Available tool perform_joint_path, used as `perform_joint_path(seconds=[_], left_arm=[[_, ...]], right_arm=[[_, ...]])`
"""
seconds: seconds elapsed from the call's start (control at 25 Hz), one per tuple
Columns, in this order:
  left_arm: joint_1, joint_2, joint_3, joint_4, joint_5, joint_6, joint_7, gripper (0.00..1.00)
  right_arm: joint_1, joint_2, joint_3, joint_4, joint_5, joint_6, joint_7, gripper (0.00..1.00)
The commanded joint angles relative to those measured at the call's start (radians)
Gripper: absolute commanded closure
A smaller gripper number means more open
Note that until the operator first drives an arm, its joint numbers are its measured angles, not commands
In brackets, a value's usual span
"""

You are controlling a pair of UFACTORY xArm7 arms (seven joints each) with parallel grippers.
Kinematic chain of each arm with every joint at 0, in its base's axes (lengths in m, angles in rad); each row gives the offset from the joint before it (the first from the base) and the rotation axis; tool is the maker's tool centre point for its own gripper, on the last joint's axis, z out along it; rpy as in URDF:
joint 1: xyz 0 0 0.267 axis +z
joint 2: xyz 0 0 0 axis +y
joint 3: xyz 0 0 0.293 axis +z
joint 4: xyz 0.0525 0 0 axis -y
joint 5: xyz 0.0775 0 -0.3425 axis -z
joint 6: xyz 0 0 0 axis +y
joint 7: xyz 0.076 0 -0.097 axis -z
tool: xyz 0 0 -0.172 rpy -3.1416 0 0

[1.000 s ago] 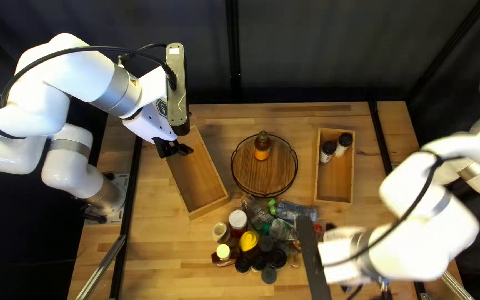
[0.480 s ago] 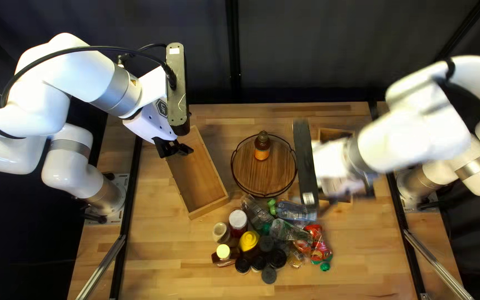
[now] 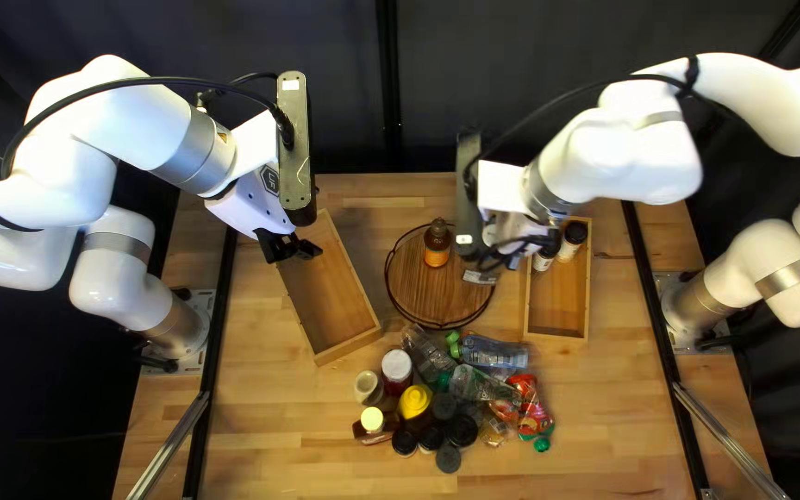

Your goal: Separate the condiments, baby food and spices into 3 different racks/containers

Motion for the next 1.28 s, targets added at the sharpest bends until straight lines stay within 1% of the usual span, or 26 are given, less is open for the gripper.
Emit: perform_joint_path(seconds=[0.04,0.4,0.64,0.8,0.84,0.96,1.04,1.08,1.12,1.16,1.2,1.24,1.28], left_arm=[[0.000,0.000,0.000,0.000,0.000,0.000,0.000,0.00],[0.000,0.000,0.000,0.000,0.000,0.000,0.000,0.00],[0.000,0.000,0.000,0.000,0.000,0.000,0.000,0.00],[0.000,0.000,0.000,0.000,0.000,0.000,0.000,0.00],[0.000,0.000,0.000,0.000,0.000,0.000,0.000,0.00],[0.000,0.000,0.000,0.000,0.000,0.000,0.000,0.00],[0.000,0.000,0.000,0.000,0.000,0.000,0.000,0.00],[0.000,0.000,0.000,0.000,0.000,0.000,0.000,0.00],[0.000,0.000,0.000,0.000,0.000,0.000,0.000,0.00],[0.000,0.000,0.000,0.000,0.000,0.000,0.000,0.00],[0.000,0.000,0.000,0.000,0.000,0.000,0.000,0.00],[0.000,0.000,0.000,0.000,0.000,0.000,0.000,0.00],[0.000,0.000,0.000,0.000,0.000,0.000,0.000,0.00]], right_arm=[[-0.007,0.020,-0.012,-0.012,0.020,-0.030,0.012,0.98],[-0.007,0.048,-0.020,-0.055,0.043,-0.113,0.014,0.98],[-0.005,0.082,-0.024,-0.059,0.065,-0.149,0.004,0.98],[-0.006,0.100,-0.028,-0.056,0.079,-0.160,-0.005,0.94],[-0.006,0.105,-0.028,-0.053,0.082,-0.160,-0.007,0.91],[-0.006,0.115,-0.030,-0.050,0.088,-0.161,-0.010,0.88],[-0.006,0.122,-0.031,-0.048,0.095,-0.162,-0.015,0.84],[-0.006,0.121,-0.031,-0.049,0.095,-0.161,-0.015,0.78],[-0.006,0.120,-0.031,-0.048,0.097,-0.159,-0.016,0.70],[-0.006,0.121,-0.031,-0.046,0.099,-0.157,-0.017,0.60],[-0.006,0.123,-0.031,-0.045,0.101,-0.157,-0.019,0.45],[-0.007,0.125,-0.033,-0.045,0.105,-0.157,-0.023,0.42],[-0.007,0.126,-0.033,-0.044,0.107,-0.157,-0.024,0.33]])
